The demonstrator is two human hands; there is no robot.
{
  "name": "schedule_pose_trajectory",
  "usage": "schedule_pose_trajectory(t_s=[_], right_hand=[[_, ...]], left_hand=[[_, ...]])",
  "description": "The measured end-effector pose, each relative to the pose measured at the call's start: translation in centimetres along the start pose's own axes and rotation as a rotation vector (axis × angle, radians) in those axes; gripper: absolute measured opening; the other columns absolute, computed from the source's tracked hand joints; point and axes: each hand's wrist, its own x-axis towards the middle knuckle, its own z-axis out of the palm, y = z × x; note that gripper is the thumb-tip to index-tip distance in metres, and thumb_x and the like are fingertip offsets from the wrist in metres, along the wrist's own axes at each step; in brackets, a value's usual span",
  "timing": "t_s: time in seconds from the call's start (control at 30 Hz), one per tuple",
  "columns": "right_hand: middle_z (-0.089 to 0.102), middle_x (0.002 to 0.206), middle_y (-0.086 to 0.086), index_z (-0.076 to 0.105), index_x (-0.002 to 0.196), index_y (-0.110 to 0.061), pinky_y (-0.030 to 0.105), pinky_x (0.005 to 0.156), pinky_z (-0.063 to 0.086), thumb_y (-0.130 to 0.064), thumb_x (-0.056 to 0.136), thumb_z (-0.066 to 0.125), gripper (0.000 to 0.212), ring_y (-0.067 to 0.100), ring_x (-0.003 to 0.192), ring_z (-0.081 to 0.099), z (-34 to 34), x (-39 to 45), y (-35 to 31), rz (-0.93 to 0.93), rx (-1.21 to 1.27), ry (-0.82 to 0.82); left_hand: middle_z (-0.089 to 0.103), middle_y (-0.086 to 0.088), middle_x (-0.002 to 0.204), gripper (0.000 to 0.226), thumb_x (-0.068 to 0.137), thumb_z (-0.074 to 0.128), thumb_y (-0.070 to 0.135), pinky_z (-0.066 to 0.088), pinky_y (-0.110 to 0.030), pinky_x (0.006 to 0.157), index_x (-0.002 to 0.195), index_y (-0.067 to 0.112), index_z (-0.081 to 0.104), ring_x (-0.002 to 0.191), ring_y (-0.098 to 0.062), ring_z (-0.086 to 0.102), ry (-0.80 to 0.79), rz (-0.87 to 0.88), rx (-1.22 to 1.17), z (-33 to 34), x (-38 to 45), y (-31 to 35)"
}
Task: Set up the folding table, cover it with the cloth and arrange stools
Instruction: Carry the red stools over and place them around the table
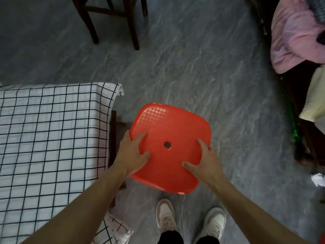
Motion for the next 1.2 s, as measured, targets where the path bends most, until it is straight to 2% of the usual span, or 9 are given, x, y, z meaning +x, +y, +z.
schedule_pose_trajectory(t_s=[0.13,0.27,0.43,0.53,0.7,0.87,0.97,1.07,1.2], right_hand=[[0.038,0.142,0.021,0.032,0.148,-0.017,0.039,0.109,0.039,-0.039,0.078,0.076,0.086,0.034,0.128,0.045,-0.2,-0.1,-0.2,0.010,-0.070,-0.029],[0.037,0.145,0.015,0.035,0.146,-0.016,0.039,0.112,0.035,-0.035,0.082,0.072,0.077,0.030,0.132,0.040,-2.4,-0.8,-1.0,-0.073,-0.061,0.008],[0.038,0.148,0.010,0.035,0.148,-0.018,0.042,0.113,0.033,-0.045,0.079,0.067,0.081,0.026,0.135,0.039,-7.1,-3.3,-2.3,-0.177,-0.077,0.073],[0.039,0.149,0.007,0.034,0.148,-0.022,0.043,0.114,0.030,-0.054,0.077,0.059,0.081,0.025,0.138,0.034,-10.9,-5.7,-2.6,-0.222,-0.150,0.090],[0.039,0.147,0.006,0.037,0.145,-0.025,0.041,0.114,0.030,-0.051,0.080,0.061,0.074,0.027,0.138,0.033,-18.9,-12.8,-3.1,-0.237,-0.185,0.127],[0.035,0.151,0.000,0.032,0.149,-0.027,0.044,0.113,0.033,-0.055,0.083,0.059,0.076,0.022,0.139,0.032,-25.8,-19.8,-2.9,-0.172,-0.147,0.225],[0.035,0.152,0.002,0.031,0.149,-0.027,0.043,0.113,0.033,-0.055,0.083,0.060,0.078,0.023,0.139,0.033,-29.3,-23.3,-2.7,-0.122,-0.127,0.299],[0.035,0.152,0.005,0.030,0.150,-0.025,0.043,0.114,0.031,-0.056,0.082,0.062,0.081,0.025,0.139,0.033,-31.8,-26.9,-2.7,-0.050,-0.133,0.383],[0.029,0.154,0.003,0.026,0.151,-0.031,0.051,0.112,0.031,-0.058,0.082,0.061,0.081,0.027,0.142,0.026,-33.3,-31.3,-1.7,0.056,-0.115,0.515]], left_hand=[[0.004,-0.021,0.160,0.074,0.083,0.060,0.042,0.020,-0.049,0.119,0.150,0.030,0.032,0.146,-0.040,0.012,-0.029,-0.040,0.100,1.0,-0.3,0.2],[0.030,-0.013,0.150,0.068,0.076,0.048,0.049,0.033,-0.049,0.113,0.138,0.023,0.047,0.137,-0.037,0.032,0.012,0.048,0.114,0.4,-1.3,2.4],[0.020,-0.012,0.160,0.065,0.091,0.059,0.035,0.015,-0.038,0.119,0.150,0.020,0.035,0.147,-0.029,0.015,0.058,0.111,0.119,-2.3,-3.9,8.0],[0.032,-0.010,0.154,0.066,0.088,0.063,0.035,0.022,-0.039,0.117,0.148,0.018,0.038,0.142,-0.028,0.027,0.111,0.145,0.074,-4.7,-6.1,11.3],[0.048,-0.012,0.143,0.064,0.085,0.067,0.035,0.030,-0.037,0.112,0.142,0.016,0.046,0.132,-0.028,0.041,0.113,0.175,0.094,-7.8,-12.5,17.6],[0.056,-0.011,0.135,0.067,0.078,0.051,0.050,0.032,-0.035,0.110,0.133,0.010,0.056,0.128,-0.029,0.049,0.099,0.343,0.138,-10.1,-18.2,24.7],[0.056,-0.014,0.134,0.061,0.082,0.058,0.045,0.034,-0.035,0.108,0.131,0.010,0.058,0.126,-0.032,0.049,0.086,0.460,0.159,-12.0,-20.6,28.8],[0.061,-0.016,0.126,0.075,0.073,0.044,0.059,0.042,-0.040,0.104,0.124,0.008,0.063,0.119,-0.035,0.054,0.080,0.538,0.173,-13.2,-21.2,31.0],[0.059,-0.012,0.131,0.068,0.075,0.051,0.058,0.044,-0.044,0.102,0.127,0.015,0.059,0.121,-0.032,0.053,0.040,0.626,0.300,-14.0,-22.3,34.0]])
